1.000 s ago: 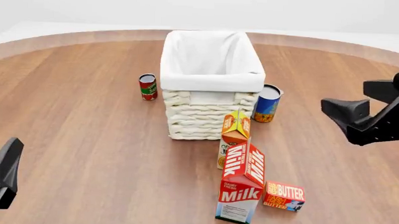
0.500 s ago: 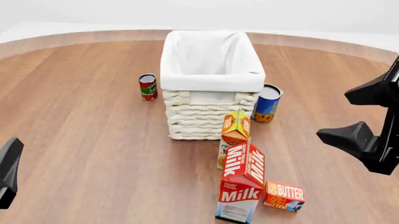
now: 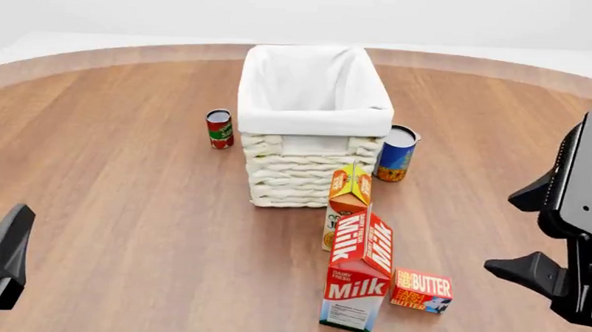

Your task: Pick up the butter and put it in the basket.

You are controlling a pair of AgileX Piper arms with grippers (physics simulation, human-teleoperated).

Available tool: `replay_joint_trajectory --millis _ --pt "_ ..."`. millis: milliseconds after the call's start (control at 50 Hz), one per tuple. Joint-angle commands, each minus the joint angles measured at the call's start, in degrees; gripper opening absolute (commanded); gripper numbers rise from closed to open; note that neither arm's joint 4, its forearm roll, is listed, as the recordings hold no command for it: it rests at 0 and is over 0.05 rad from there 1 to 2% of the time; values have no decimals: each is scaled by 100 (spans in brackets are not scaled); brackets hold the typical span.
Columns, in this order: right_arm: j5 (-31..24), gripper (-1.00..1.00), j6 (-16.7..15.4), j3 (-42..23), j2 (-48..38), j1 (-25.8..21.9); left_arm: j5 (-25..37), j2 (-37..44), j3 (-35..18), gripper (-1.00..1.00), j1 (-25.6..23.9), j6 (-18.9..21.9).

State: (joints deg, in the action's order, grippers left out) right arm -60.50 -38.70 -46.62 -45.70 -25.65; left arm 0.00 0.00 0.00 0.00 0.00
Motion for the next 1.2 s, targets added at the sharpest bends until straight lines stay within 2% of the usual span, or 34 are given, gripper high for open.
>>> replay_joint_trajectory --millis 20,220,420,500,620,920,1120,1200 --pt "29 100 -132 314 -20 57 0 0 0 100 0 0" --pt "278 100 -192 588 -116 239 0 0 0 100 0 0" --pt "572 100 -120 918 -246 203 0 0 0 100 0 0" --pt "866 100 -284 1261 -349 353 0 0 0 100 0 0" --pt "1031 100 -286 1470 -432 353 0 0 0 100 0 0" --pt "1153 100 -384 1410 -640 512 0 0 0 100 0 0" --pt "1237 100 -558 733 -1088 759 0 0 0 100 0 0" --pt "1345 100 -530 735 -1196 690 0 0 0 100 0 0"
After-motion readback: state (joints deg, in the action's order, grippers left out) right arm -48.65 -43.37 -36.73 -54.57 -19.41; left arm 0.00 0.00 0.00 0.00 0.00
